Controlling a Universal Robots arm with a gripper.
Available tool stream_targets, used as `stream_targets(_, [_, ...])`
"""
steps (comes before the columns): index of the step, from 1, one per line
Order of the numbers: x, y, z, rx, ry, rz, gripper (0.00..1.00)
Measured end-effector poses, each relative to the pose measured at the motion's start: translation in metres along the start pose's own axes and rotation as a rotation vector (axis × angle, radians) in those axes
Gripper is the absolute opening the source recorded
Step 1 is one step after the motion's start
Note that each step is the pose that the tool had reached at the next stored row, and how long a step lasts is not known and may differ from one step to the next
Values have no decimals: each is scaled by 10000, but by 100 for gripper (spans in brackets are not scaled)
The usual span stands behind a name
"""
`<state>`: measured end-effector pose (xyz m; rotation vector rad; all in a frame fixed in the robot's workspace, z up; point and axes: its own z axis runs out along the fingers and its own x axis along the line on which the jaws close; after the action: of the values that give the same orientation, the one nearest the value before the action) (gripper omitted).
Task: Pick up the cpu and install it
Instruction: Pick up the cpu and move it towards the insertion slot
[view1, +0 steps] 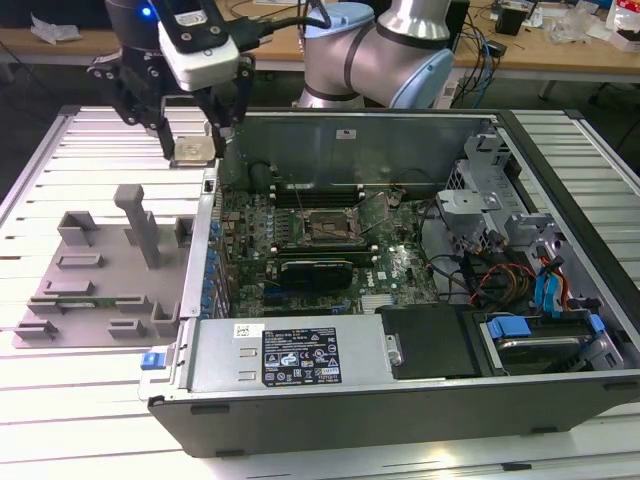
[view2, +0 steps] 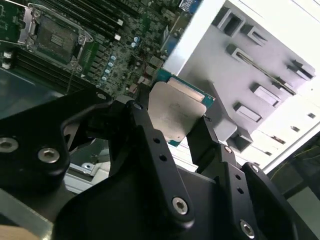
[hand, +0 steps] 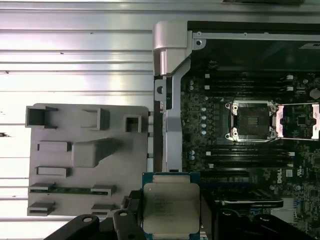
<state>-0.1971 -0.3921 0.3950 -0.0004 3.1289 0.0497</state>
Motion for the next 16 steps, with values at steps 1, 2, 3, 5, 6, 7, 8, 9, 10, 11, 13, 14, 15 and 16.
stream_targets(1, [-47, 0, 1, -1, 0, 0, 55])
stream_targets(2, [-104, 0, 1, -1, 0, 1, 55])
stream_targets(3, [-182, 0, 2, 0, 1, -1, 55])
stream_targets(5, [-384, 0, 5, -1, 0, -1, 55])
stream_targets(6, [-420, 0, 5, 0, 1, 1, 55])
stream_targets(7, [-448, 0, 6, -1, 0, 1, 55])
stream_targets(8, [-504, 0, 6, -1, 1, 0, 55])
stream_targets(9, [-580, 0, 7, 0, 1, 1, 55])
stream_targets(10, [-642, 0, 8, 0, 1, 0, 55])
stream_targets(11, [-705, -1, 8, 0, 1, -1, 55])
stream_targets(13, [-880, 0, 11, 0, 1, 0, 55])
stream_targets(14, [-930, 0, 11, 0, 1, 2, 55])
stream_targets(15, [-1005, -1, 12, 0, 1, -1, 55])
stream_targets(16, [-1061, 0, 13, 0, 1, 1, 55])
